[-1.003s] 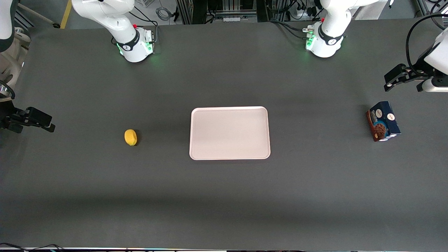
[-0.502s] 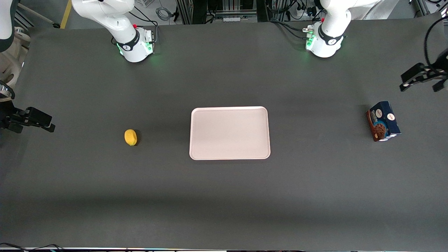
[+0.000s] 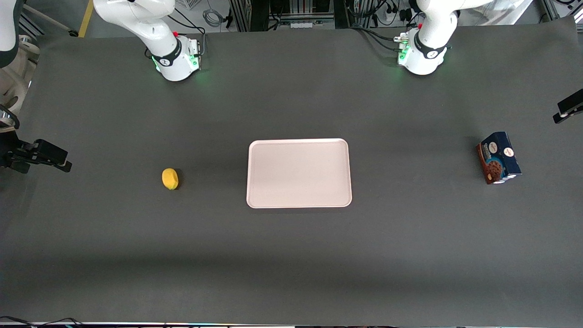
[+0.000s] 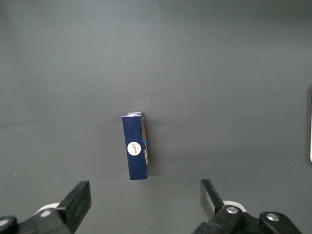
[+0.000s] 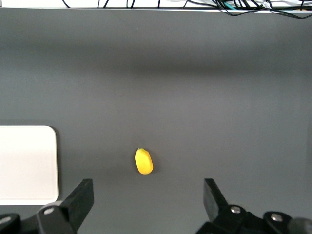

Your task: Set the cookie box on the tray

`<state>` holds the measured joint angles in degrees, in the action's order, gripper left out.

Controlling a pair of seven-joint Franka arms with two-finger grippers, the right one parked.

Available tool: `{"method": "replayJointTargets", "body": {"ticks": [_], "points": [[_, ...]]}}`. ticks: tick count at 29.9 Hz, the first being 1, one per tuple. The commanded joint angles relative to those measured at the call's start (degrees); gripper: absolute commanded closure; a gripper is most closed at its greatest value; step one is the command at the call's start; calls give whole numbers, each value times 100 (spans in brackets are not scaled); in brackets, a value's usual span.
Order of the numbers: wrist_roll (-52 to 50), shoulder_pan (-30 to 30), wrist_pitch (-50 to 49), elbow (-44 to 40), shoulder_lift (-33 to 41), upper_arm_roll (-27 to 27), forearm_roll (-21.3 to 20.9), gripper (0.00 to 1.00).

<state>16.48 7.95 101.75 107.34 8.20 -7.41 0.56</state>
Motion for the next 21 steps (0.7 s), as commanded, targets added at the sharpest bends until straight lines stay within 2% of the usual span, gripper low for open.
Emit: {"method": "replayJointTargets", "body": {"ticks": [1,11,21], "points": [[31,-40,467,400,-46,-33,-47,0],[101,-13,1074,1060,-143,-270,-65,0],[259,84,2339,2132,-213,-464,23,0]]}}
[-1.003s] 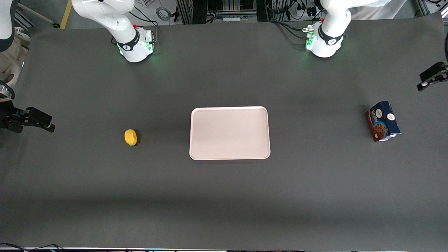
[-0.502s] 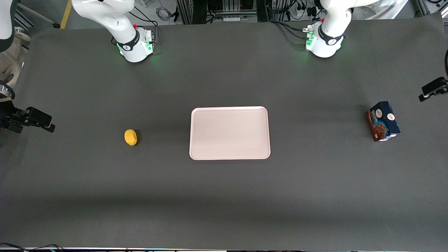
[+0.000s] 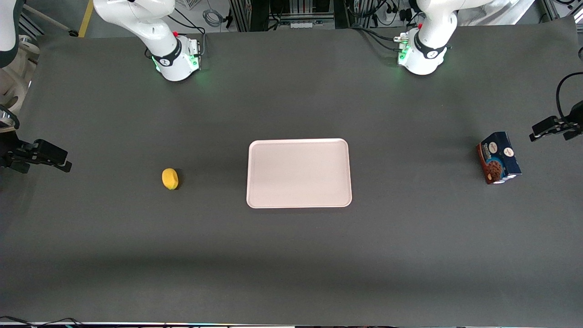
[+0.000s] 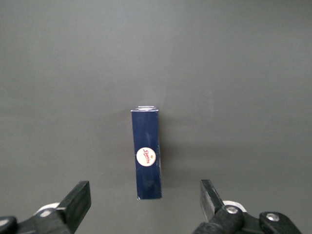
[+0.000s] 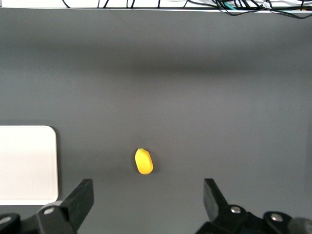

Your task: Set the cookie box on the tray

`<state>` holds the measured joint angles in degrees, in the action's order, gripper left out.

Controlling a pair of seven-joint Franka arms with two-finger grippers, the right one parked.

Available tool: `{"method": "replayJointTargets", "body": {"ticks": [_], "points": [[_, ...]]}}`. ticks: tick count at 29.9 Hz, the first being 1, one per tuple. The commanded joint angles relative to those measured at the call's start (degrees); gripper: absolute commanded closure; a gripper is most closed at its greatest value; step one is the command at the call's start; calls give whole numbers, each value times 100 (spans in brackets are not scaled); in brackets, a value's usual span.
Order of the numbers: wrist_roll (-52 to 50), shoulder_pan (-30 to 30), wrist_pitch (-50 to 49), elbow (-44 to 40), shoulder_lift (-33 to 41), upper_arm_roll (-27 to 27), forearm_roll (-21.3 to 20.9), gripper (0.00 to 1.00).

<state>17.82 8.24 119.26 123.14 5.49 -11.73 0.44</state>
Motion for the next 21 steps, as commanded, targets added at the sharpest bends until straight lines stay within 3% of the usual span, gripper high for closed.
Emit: {"method": "replayJointTargets", "body": {"ticks": [1,21], "points": [[126,63,650,588,6,-32,62,0],[99,90,2065,1204,-847,-49,334,0]]}}
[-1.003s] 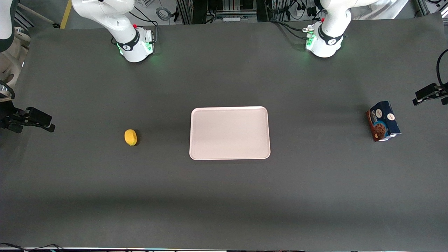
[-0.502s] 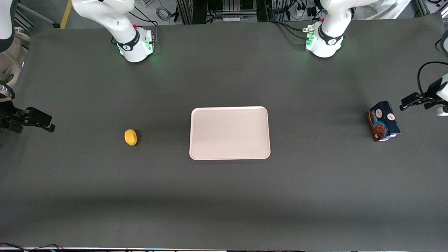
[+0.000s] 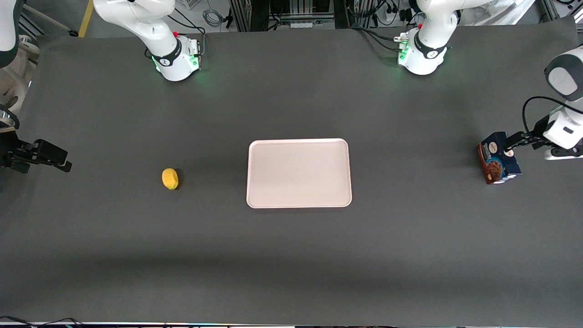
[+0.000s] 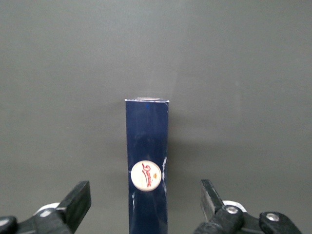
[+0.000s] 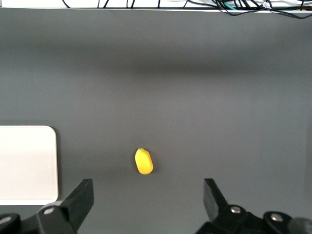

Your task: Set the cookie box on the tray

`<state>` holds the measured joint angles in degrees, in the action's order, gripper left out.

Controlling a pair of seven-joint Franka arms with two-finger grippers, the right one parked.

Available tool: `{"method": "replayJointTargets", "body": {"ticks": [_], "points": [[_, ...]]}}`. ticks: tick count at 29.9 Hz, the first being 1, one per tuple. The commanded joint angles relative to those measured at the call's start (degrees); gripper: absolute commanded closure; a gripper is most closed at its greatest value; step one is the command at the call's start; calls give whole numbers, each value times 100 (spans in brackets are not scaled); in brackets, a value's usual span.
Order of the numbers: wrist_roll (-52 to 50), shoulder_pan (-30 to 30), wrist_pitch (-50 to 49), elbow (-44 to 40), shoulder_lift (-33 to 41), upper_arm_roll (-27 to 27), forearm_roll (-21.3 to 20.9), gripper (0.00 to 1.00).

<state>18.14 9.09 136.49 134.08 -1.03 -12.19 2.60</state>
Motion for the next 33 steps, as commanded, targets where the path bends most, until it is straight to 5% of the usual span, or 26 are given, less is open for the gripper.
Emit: {"method": "replayJointTargets", "body": {"ticks": [1,24,27,33], "points": [[67,5,351,110,-239,-3,144,0],[85,-47,1186,312,-881,15,434,2],[85,-56,1222,312,-881,23,487,8],[76,-65,1213,312,-881,23,504,42]]}}
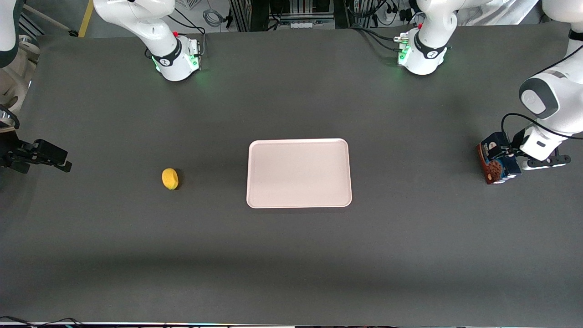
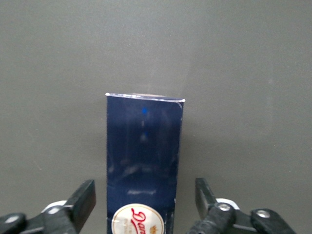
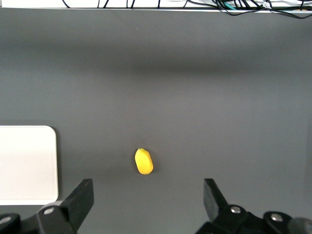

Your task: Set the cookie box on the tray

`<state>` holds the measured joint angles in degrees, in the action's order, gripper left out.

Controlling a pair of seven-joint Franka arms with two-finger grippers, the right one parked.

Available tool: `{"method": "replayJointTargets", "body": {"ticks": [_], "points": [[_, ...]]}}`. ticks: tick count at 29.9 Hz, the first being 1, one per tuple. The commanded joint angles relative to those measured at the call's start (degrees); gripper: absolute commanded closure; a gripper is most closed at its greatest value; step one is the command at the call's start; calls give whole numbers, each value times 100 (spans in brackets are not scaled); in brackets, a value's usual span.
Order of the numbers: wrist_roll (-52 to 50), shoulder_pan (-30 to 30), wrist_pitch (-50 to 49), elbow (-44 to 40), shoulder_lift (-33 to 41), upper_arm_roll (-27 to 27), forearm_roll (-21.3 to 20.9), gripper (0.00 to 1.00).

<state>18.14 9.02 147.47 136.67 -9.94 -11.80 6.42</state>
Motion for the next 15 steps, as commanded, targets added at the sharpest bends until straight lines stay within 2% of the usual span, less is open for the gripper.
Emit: {"method": "replayJointTargets", "body": {"ticks": [1,2,5,9,11,15], "points": [[75,-49,107,53,10,-16,123,44],[75,-49,106,53,10,-16,123,45],[75,-49,98,53,18,-16,123,60],[75,-49,98,53,18,-16,123,63],[67,-49,98,44,18,-16,123,68],[67,-49,98,35,10,-16,123,69]]}}
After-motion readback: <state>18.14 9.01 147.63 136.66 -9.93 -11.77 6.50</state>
